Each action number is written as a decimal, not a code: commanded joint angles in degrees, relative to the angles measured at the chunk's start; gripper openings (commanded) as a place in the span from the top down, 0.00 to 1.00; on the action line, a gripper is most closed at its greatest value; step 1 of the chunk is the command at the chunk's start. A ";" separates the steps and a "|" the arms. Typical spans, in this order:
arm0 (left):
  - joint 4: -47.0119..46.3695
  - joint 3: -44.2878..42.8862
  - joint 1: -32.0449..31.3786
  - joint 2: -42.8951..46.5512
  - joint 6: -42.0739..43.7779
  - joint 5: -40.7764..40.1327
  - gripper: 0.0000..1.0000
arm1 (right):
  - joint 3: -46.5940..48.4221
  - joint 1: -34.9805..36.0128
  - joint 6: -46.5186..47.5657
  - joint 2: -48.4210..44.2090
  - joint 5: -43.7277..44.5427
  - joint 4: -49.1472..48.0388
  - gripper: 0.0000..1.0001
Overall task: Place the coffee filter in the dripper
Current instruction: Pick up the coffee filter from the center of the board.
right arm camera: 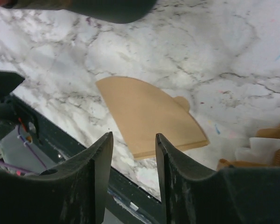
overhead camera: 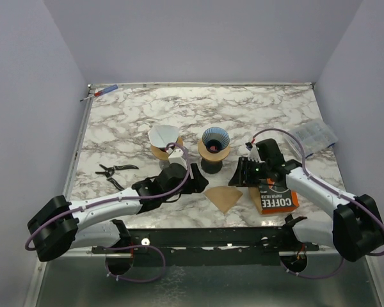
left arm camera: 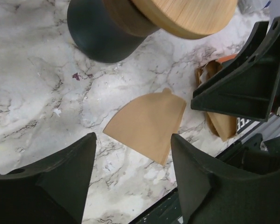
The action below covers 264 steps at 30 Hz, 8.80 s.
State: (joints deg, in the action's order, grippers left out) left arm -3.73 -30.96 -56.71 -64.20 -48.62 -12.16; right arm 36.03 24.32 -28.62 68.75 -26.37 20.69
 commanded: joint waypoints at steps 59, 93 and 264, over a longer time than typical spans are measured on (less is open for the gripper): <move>-3.47 2.86 -8.38 -7.40 -5.83 -11.90 0.24 | 4.31 0.14 3.06 7.78 -8.20 -1.08 1.00; 14.83 -23.14 0.28 10.58 21.20 -10.18 0.01 | 16.31 0.16 14.72 -24.16 -9.88 -4.85 1.00; -26.19 -17.48 11.92 5.62 13.31 30.57 1.00 | 26.69 0.20 -4.43 -18.37 8.66 -14.65 0.33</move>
State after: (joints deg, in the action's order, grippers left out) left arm -28.62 -50.02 -45.47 -59.64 -35.99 18.55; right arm 61.73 24.32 -34.94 50.15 -21.52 2.66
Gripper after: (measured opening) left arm 0.003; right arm 0.512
